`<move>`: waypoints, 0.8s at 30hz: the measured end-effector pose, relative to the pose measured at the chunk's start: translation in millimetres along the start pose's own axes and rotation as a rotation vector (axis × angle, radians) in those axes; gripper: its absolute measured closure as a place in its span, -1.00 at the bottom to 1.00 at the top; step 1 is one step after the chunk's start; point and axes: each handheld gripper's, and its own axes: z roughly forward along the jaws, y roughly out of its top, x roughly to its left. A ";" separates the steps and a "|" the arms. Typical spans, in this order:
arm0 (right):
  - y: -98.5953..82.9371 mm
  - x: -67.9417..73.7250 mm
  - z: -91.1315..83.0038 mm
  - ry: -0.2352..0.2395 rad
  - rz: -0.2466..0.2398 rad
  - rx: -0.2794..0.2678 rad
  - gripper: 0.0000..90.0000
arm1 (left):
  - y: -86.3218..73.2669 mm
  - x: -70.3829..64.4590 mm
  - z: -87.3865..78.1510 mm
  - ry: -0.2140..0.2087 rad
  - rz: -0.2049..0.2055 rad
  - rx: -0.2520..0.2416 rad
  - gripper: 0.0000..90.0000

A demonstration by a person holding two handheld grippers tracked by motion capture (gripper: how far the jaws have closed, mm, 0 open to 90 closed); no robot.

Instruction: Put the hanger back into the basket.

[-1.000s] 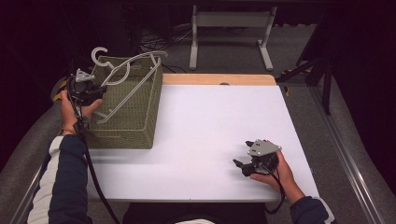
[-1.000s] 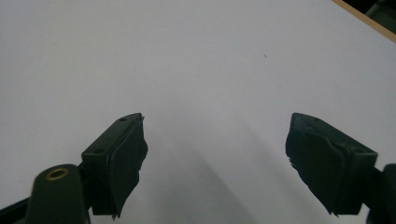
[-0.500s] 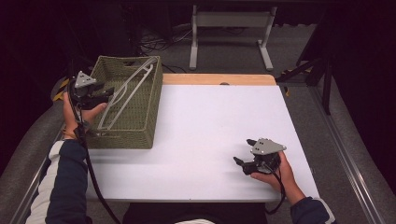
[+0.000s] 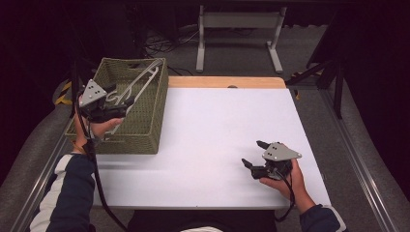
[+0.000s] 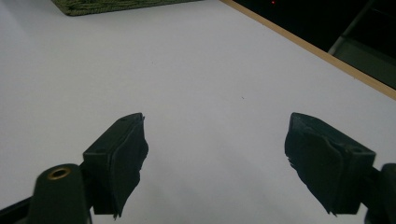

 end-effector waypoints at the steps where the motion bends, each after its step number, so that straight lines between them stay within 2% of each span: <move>1: 0.2 0.0 -0.3 0.000 -0.001 -0.002 -0.54 | 1.2 -4.7 -1.2 -0.019 0.005 -0.013 -0.59; 4: 0.5 -0.1 -0.5 0.002 0.000 -0.005 -0.54 | 4.3 -15.8 -2.4 -0.064 -0.004 -0.043 -0.70; 7: 0.6 -0.4 -0.8 0.000 0.003 -0.010 -0.54 | 6.1 -25.3 -3.7 -0.079 0.012 -0.056 -0.72; 11: 1.3 -0.6 -3.7 -0.020 0.007 -0.044 -0.57 | 6.2 -39.1 -6.5 -0.134 0.008 -0.101 -0.78; 13: 1.8 -0.9 -5.3 -0.026 0.013 -0.065 -0.57 | 6.2 -43.4 -7.6 -0.137 0.012 -0.107 -0.79; 15: 2.4 -0.9 -6.2 -0.034 0.012 -0.075 -0.58 | 5.0 -51.4 -9.9 -0.157 0.020 -0.126 -0.79; 19: 2.8 -1.2 -7.0 -0.048 0.020 -0.088 -0.58 | 1.6 -65.5 -14.9 -0.173 0.052 -0.153 -0.83; 21: 2.9 -1.0 -7.1 -0.049 0.023 -0.091 -0.58 | -0.4 -71.7 -16.1 -0.179 0.055 -0.153 -0.83; 23: 3.3 -0.4 -7.0 -0.052 0.023 -0.091 -0.58 | -6.2 -83.6 -17.3 -0.195 0.067 -0.153 -0.83; 24: 3.3 -0.4 -7.0 -0.052 0.023 -0.091 -0.58 | -6.2 -83.6 -17.3 -0.195 0.067 -0.153 -0.83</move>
